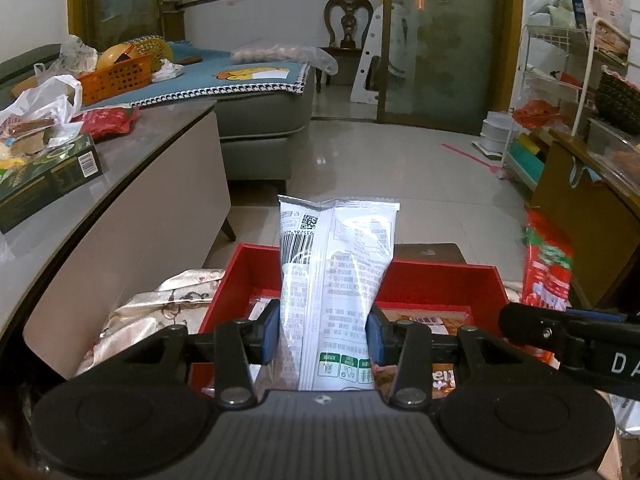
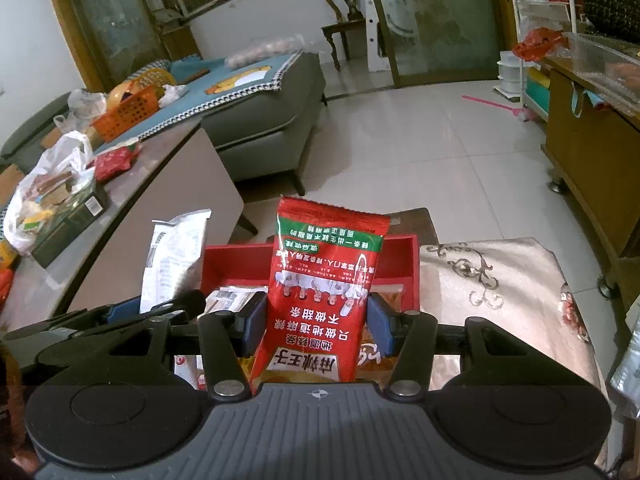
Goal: Organize snacks
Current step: 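Lower the white packet and red packet into the red box and open both tools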
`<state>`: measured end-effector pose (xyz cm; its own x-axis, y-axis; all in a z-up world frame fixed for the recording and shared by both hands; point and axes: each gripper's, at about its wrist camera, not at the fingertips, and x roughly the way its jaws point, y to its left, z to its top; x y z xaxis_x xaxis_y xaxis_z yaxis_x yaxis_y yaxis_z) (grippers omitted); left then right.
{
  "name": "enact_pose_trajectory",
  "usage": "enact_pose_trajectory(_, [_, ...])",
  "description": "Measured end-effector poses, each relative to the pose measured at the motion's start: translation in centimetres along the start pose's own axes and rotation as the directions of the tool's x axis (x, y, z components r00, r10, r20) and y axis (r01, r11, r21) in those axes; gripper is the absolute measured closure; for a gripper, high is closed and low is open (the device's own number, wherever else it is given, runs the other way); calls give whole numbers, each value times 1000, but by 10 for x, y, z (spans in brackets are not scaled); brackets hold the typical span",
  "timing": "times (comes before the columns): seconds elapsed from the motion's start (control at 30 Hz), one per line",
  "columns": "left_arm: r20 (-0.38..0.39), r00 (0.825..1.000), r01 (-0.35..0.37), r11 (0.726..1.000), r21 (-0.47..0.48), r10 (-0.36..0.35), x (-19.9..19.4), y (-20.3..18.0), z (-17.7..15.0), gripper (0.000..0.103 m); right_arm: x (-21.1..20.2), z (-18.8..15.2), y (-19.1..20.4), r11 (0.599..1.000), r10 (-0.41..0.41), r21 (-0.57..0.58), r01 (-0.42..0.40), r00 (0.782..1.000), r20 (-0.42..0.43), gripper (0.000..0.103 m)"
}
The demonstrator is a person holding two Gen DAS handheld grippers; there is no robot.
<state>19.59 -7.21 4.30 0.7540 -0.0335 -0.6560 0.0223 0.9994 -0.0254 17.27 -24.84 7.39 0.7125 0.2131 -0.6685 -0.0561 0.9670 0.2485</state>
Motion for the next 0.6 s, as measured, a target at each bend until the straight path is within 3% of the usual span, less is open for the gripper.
enact_pose_trajectory(0.6, [-36,999,-17,1000,9,17,37,-7,4,66,33,5,-1,1000,-4,-10,3,999,-51,43])
